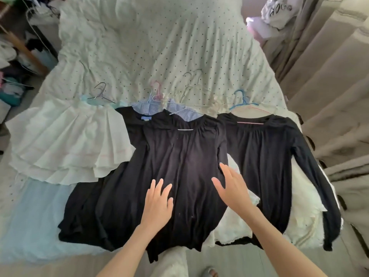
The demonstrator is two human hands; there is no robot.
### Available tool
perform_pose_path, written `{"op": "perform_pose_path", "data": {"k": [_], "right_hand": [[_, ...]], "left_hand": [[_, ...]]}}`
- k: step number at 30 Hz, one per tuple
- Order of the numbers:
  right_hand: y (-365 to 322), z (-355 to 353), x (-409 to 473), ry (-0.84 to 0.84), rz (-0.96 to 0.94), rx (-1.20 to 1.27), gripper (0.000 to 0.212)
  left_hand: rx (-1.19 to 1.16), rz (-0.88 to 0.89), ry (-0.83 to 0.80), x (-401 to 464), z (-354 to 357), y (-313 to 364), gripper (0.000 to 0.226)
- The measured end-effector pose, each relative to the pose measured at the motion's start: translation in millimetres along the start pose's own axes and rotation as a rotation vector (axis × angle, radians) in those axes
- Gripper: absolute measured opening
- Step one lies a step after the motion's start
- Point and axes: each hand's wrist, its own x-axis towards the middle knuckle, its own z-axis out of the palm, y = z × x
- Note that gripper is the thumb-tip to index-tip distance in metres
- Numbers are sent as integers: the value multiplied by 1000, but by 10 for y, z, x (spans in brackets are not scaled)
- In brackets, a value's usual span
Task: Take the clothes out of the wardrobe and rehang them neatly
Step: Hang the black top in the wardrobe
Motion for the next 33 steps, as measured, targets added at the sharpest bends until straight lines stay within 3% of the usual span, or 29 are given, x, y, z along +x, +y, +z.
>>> {"op": "perform_pose_path", "data": {"k": [7,12,16,19,23,26,33], "right_hand": [[-109,173,1443,-76,77,-39,55],[14,277,2389,-149,163,-45,52],[-7,324,3023,-119,216,-12,48],[-53,387,3414,-119,152,-91,49],[-8,492,3840,-290,120,-312,58],[57,615,3973,-375,163,-408,52],[70,516,3867,-157,161,-345,29]], "left_hand": [[95,31,-105,1410,-69,-520,49],[182,17,-266,2047,165,-877,55],[188,37,-282,2459,194,-1057,57],[193,25,-294,2745,165,-1175,62],[206,16,-338,3055,193,-1311,74],[223,20,-389,3109,202,-1344,78],[242,-14,-483,3078,84,-1284,71]]}}
